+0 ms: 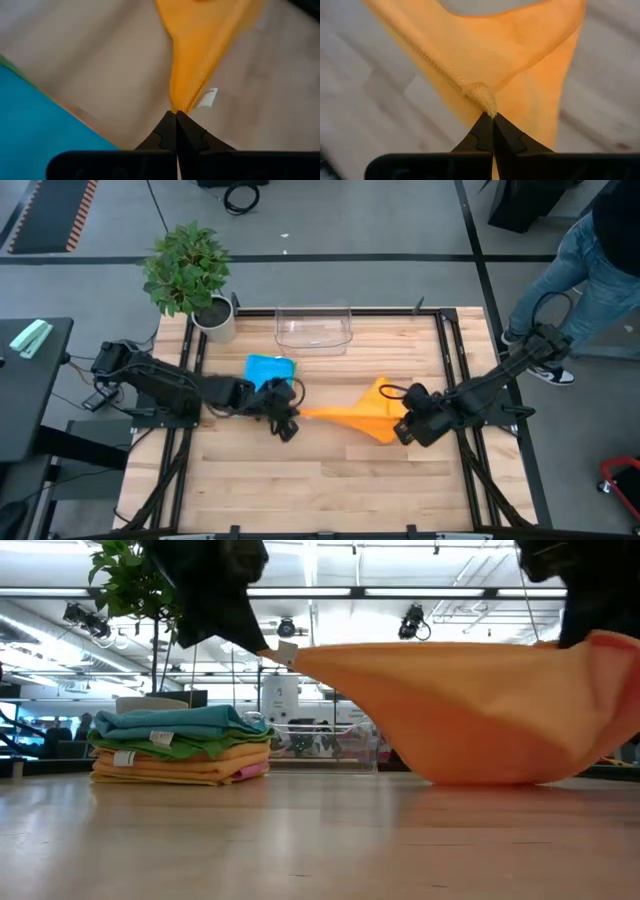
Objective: Fold microfiber towels
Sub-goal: Fold the orange microfiber cloth
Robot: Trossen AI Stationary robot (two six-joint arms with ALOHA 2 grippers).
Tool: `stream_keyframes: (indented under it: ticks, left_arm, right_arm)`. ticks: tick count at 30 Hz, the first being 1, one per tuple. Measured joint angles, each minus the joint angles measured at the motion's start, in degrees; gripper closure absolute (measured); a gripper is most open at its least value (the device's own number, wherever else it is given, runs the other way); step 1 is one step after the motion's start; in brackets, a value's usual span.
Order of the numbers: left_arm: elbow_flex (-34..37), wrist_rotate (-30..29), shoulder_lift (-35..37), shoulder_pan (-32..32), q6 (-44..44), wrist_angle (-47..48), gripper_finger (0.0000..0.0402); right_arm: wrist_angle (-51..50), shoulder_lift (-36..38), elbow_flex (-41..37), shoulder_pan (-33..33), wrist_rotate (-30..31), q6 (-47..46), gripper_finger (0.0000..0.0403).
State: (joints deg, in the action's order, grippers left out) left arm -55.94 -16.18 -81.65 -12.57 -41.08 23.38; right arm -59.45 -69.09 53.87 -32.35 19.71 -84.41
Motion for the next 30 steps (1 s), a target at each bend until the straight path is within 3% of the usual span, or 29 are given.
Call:
stream_keyframes:
  ticks: [8, 14, 18, 21, 25, 27, 30]
  left_arm:
    - [0.0, 2.81, -0.46, -13.22, -10.79, -0.37, 0.04]
    - [0.11, 2.11, -2.46, -20.15, -18.7, 2.34, 0.04]
    - [0.11, 0.53, -4.31, -22.5, -21.27, 1.79, 0.0401]
    - [0.13, -5.22, -5.3, -23.74, -9.69, -5.95, 0.0397]
    - [0.03, -12.7, -8.71, -22.32, 22.88, -21.56, 0.0363]
    - [0.07, -8.92, -9.87, -19.35, 36.41, -28.69, 0.0338]
    - [-0.04, 2.21, -12.91, -14.58, 43.95, -34.47, 0.0293]
  right_arm:
    - [13.6, 7.48, -9.1, -4.38, -0.81, -0.99, 0.0386]
    - [20.87, 6.06, -12.58, -5.01, -2.19, -1.13, 0.0378]
    - [23.47, 4.1, -12.89, -5.35, -4.14, 0.0, 0.0352]
    - [23.09, 2.86, -12.88, -5.34, -5.45, -0.69, 0.0325]
    - [23.09, 2.73, -12.88, -5.25, -5.4, -1.0, 0.0297]
    - [23.25, 2.82, -12.88, -4.72, -5.4, -1.08, 0.029]
    - [23.37, 2.87, -12.88, -4.64, -5.25, -1.11, 0.0286]
